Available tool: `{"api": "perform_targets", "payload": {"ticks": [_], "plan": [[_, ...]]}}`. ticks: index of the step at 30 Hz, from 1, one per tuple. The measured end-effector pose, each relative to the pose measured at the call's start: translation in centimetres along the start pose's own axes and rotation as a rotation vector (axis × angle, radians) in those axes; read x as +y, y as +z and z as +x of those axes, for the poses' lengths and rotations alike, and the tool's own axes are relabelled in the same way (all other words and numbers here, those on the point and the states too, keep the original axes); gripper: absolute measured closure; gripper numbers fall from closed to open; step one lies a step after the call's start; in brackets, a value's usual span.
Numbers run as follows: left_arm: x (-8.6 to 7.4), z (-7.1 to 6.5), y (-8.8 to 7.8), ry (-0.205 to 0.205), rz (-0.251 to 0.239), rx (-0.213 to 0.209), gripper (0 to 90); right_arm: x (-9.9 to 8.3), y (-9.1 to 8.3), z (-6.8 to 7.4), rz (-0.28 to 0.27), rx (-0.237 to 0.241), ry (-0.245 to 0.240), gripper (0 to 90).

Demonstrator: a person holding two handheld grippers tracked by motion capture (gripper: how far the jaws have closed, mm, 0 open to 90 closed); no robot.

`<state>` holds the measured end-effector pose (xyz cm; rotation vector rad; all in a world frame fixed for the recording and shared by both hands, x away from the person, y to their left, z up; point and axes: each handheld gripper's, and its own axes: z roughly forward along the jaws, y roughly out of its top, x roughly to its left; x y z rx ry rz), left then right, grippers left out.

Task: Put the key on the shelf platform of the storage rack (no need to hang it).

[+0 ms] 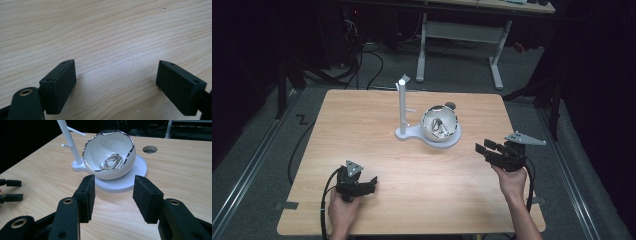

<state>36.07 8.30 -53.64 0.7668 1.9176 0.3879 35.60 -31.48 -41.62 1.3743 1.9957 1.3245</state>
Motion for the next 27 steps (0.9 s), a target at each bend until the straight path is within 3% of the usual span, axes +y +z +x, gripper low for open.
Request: {"api": "perform_targets", "payload": {"ticks": [8,27], "plan": [[0.0,0.0,0.0,0.000,0.000,0.000,16.7,-1.4,-0.7,0.2,-0.020,0.015,0.016,52.9],[0.0,-0.1,0.0,-0.011,-0.001,0.005,16.7,-4.2,-0.6,0.5,-0.009,0.025,0.039,52.0]]}}
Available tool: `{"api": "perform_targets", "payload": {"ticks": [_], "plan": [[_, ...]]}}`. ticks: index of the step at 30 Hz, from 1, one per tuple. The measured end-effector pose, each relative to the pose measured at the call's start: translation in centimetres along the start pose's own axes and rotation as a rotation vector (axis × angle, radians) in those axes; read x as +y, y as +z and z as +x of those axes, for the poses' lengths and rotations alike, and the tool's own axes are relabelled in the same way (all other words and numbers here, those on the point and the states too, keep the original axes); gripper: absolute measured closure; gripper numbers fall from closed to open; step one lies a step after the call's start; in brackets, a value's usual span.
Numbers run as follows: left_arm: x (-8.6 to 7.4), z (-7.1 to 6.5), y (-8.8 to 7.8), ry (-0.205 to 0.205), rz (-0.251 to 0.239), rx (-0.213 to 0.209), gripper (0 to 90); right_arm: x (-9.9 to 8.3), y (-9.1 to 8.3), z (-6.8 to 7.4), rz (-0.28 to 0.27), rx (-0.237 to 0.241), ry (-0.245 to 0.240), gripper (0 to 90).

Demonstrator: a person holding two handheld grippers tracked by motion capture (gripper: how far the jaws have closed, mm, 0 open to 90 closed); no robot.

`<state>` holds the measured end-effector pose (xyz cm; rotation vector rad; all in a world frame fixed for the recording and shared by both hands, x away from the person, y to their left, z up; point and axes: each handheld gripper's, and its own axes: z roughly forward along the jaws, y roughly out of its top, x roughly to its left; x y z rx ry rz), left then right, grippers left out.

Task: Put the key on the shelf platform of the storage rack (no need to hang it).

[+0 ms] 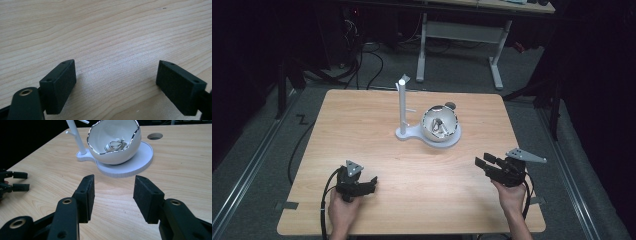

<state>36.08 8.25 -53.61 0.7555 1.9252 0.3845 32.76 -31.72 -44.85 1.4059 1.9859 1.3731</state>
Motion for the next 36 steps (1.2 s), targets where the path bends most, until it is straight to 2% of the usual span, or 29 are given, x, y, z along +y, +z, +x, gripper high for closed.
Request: {"api": "perform_targets", "payload": {"ticks": [16,22,36], "plan": [[0.0,0.0,0.0,-0.002,0.000,0.001,16.7,-1.5,0.8,0.3,0.000,0.015,0.032,52.0],[0.0,0.0,0.0,-0.003,-0.001,0.001,16.7,-2.3,1.5,0.3,0.013,0.021,0.050,52.0],[0.0,0.0,0.0,-0.002,0.000,0.000,16.7,-3.9,2.8,0.7,0.050,0.022,0.058,52.0]]}}
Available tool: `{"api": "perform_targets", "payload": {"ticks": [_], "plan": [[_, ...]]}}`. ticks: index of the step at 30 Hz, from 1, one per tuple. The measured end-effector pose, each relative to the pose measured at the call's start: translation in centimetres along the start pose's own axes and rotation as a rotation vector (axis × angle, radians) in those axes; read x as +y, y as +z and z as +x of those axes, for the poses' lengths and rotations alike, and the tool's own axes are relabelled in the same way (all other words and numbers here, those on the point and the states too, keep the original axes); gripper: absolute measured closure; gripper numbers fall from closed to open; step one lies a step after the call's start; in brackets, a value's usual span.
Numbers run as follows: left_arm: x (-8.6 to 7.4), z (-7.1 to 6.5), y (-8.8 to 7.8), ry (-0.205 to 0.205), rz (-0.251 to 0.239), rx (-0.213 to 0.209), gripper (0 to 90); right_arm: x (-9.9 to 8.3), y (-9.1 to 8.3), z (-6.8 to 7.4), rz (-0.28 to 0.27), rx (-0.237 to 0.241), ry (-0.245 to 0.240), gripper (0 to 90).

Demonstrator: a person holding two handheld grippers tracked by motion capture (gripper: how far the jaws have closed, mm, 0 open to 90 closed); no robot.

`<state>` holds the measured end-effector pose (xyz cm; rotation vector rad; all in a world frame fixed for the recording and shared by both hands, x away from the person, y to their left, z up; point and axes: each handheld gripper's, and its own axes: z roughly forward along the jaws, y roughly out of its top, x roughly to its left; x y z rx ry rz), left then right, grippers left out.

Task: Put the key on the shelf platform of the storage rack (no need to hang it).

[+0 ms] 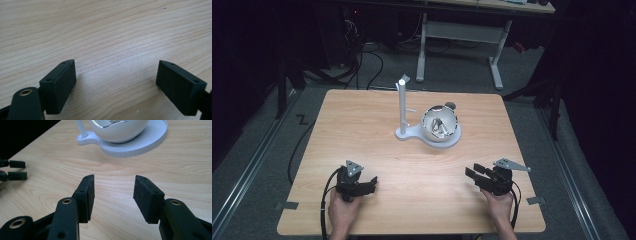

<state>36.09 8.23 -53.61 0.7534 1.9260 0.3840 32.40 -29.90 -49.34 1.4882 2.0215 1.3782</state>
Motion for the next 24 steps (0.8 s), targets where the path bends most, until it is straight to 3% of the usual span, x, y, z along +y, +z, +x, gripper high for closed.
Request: {"api": "perform_targets", "payload": {"ticks": [14,24], "plan": [[0.0,0.0,0.0,-0.002,0.000,0.000,16.7,-1.2,2.2,0.1,0.053,-0.003,0.001,51.5],[0.0,0.0,0.0,0.001,0.001,0.000,16.7,-1.6,3.5,0.6,0.092,-0.030,-0.035,50.3]]}}
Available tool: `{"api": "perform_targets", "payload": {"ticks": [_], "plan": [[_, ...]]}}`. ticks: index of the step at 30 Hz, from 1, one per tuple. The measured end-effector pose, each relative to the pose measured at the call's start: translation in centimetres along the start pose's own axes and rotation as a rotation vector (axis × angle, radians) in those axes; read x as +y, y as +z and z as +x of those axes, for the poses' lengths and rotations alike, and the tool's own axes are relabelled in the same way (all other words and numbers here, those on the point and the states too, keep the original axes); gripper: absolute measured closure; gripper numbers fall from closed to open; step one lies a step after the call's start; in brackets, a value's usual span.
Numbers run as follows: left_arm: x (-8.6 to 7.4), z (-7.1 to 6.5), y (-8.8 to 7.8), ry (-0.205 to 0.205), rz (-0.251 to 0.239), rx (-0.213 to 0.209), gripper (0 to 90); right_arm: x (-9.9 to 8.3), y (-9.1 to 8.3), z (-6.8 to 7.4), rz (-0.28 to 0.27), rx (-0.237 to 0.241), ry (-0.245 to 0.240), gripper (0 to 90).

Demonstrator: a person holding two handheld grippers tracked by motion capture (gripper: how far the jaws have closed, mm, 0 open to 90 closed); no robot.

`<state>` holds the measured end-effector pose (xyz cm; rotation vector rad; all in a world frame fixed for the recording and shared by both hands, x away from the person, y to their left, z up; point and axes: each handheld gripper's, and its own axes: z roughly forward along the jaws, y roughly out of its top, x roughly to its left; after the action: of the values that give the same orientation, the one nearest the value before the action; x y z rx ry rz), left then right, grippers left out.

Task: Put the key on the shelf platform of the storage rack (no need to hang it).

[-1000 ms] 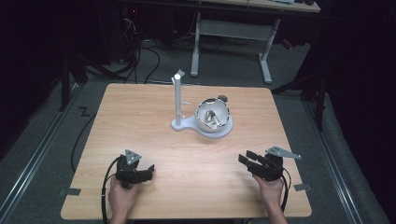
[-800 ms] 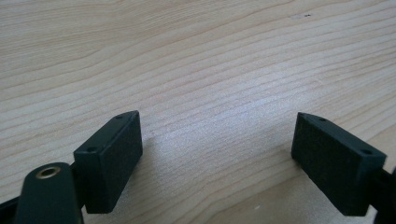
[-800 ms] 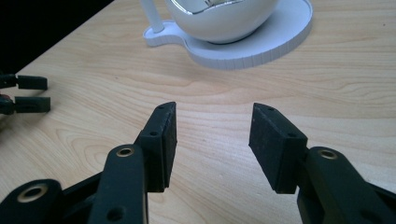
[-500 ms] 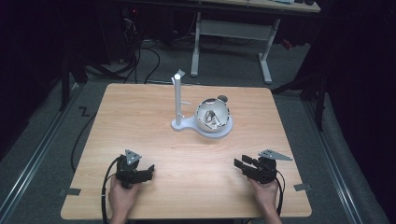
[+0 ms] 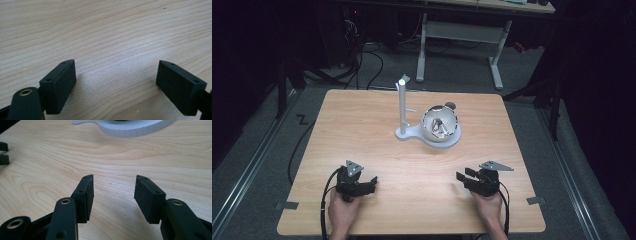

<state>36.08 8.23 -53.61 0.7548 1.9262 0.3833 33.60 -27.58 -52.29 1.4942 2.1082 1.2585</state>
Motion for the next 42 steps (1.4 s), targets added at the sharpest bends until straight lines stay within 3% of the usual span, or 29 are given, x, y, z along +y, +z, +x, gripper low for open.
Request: {"api": "perform_targets", "payload": {"ticks": [12,23,28,33,42], "plan": [[0.0,0.0,0.0,0.001,0.000,-0.001,16.7,-0.3,1.0,0.6,0.065,-0.060,-0.078,47.8],[0.0,0.0,0.0,0.003,0.000,-0.001,16.7,-0.3,1.4,1.2,0.084,-0.100,-0.136,45.3],[0.0,0.0,0.0,0.002,0.000,-0.001,16.7,-0.4,1.6,1.8,0.094,-0.136,-0.203,44.2],[0.0,0.0,0.0,0.001,0.000,0.000,16.7,-0.5,1.7,2.1,0.102,-0.154,-0.237,43.3],[0.0,0.0,0.0,0.002,0.000,-0.001,16.7,-0.5,1.7,2.1,0.103,-0.159,-0.233,41.3]]}}
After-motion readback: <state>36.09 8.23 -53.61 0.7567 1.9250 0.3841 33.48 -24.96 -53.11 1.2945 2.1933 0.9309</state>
